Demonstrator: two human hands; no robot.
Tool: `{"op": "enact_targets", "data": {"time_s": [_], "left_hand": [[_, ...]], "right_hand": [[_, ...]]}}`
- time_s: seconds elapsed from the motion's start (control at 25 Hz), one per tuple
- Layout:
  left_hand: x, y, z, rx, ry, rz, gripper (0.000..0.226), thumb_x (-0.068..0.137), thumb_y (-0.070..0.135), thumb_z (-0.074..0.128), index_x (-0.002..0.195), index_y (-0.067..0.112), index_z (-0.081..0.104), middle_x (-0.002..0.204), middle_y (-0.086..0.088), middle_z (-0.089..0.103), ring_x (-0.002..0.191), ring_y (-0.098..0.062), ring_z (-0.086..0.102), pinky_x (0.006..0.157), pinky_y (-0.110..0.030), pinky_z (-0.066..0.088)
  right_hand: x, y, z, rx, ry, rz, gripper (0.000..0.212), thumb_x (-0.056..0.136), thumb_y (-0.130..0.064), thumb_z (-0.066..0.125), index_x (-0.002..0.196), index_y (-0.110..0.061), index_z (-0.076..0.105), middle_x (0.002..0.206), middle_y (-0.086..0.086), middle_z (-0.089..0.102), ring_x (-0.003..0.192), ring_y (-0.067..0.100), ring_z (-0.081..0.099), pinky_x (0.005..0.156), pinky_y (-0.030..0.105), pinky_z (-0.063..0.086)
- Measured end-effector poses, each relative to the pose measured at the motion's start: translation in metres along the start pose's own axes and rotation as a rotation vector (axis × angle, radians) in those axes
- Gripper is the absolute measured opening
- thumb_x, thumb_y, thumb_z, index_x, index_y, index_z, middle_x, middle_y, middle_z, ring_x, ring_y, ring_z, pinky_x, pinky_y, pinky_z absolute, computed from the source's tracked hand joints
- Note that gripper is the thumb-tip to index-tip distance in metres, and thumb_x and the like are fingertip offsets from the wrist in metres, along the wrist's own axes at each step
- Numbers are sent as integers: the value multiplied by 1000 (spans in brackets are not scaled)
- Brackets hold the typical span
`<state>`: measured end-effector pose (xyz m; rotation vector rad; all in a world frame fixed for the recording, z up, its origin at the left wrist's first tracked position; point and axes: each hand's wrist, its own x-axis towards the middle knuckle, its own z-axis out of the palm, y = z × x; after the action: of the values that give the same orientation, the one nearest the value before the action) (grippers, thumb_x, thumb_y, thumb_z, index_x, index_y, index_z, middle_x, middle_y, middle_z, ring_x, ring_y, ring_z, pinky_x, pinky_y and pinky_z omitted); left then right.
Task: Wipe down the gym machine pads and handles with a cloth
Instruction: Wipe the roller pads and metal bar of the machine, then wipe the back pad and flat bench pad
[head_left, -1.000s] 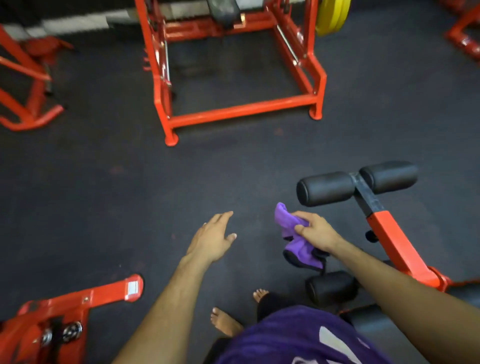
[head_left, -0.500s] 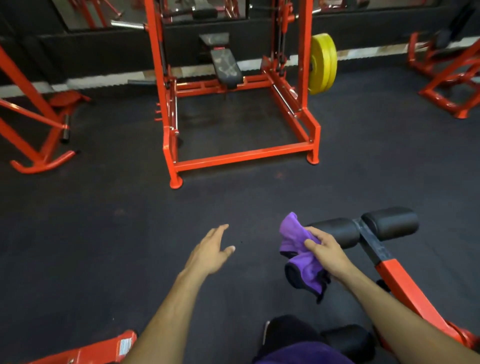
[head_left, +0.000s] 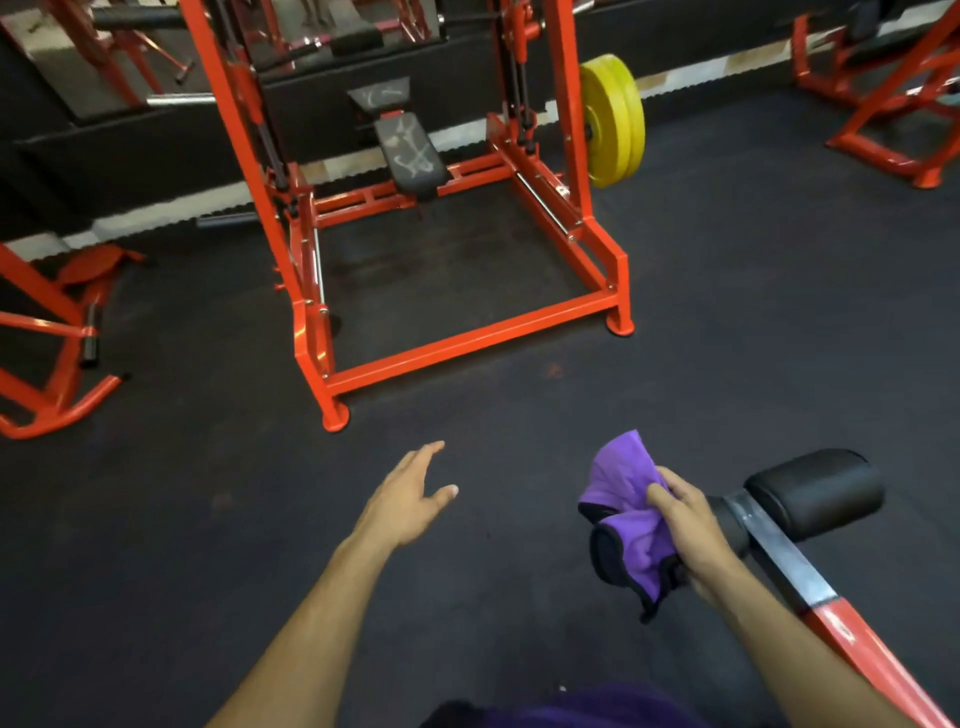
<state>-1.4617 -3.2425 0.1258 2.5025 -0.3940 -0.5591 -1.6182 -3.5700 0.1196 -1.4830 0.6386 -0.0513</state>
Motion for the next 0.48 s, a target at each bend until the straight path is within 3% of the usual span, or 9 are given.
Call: {"op": "enact_targets", "data": {"time_s": [0.16, 0.36, 0.48], "left_hand": [[39, -37, -8, -77, 1, -48, 66, 97, 42, 67, 154, 39, 36, 153, 9, 44, 142, -12, 45, 111, -34, 42], [129, -87, -38, -155, -6, -113, 66, 98, 38, 67, 155, 36, 36, 156, 8, 43, 144, -12, 43, 114, -34, 40], [201, -89, -65, -138, -50, -61, 66, 98, 38, 67, 156, 35, 36, 156, 7, 42, 145, -14, 42, 115, -36, 39]], "right_hand": [[58, -21, 32, -101, 18, 25, 18, 91, -31, 75, 90, -13, 71, 85, 7, 72, 74, 15, 65, 75, 38, 54], [147, -57, 77, -271, 20, -9, 2, 94, -22, 71, 96, -21, 71, 88, 0, 74, 84, 25, 71, 75, 35, 58], [190, -91, 103, -309, 21, -54, 8, 96, -21, 67, 102, -25, 70, 92, -6, 74, 87, 17, 71, 76, 30, 57]]}}
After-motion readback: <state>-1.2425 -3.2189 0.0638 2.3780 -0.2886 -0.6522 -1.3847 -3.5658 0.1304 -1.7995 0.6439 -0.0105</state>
